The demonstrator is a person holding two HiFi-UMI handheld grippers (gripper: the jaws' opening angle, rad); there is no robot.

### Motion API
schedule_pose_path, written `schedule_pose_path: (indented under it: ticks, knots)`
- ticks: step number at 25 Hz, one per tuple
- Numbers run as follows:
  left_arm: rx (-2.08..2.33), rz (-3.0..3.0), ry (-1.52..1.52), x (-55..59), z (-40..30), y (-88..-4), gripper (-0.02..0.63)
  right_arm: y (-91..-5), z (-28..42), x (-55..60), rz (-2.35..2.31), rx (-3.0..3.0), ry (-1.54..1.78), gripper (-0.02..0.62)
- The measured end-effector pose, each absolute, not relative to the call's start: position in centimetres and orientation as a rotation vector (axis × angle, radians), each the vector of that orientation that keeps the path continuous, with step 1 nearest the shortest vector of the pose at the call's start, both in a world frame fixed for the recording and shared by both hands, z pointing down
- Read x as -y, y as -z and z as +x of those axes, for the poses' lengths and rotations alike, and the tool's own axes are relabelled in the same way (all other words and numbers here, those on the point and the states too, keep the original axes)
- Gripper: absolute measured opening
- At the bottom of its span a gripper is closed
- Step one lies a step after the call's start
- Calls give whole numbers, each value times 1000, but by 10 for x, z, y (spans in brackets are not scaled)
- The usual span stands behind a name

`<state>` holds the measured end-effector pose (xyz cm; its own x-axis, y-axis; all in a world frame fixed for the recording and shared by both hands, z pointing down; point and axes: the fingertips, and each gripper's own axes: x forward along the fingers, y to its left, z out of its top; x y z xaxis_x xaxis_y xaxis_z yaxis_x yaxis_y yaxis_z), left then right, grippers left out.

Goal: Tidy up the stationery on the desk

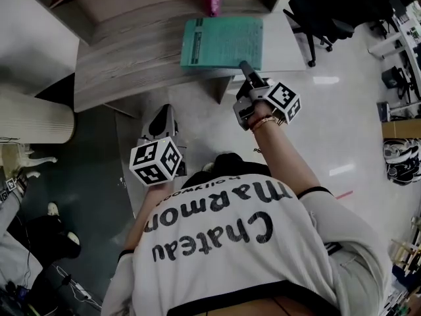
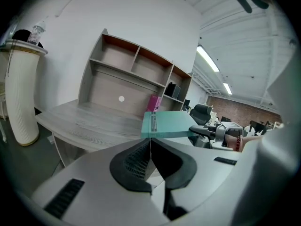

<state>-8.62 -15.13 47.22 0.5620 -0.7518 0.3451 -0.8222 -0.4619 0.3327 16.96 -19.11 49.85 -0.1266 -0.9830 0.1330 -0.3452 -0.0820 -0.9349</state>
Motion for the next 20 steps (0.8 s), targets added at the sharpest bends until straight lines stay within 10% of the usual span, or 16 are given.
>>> schedule_pose_path:
  ticks: [20]
  knots:
    - [1474,2272,-119,242,-59,-412,17,-387,191,308,-1617,-2106,861,164]
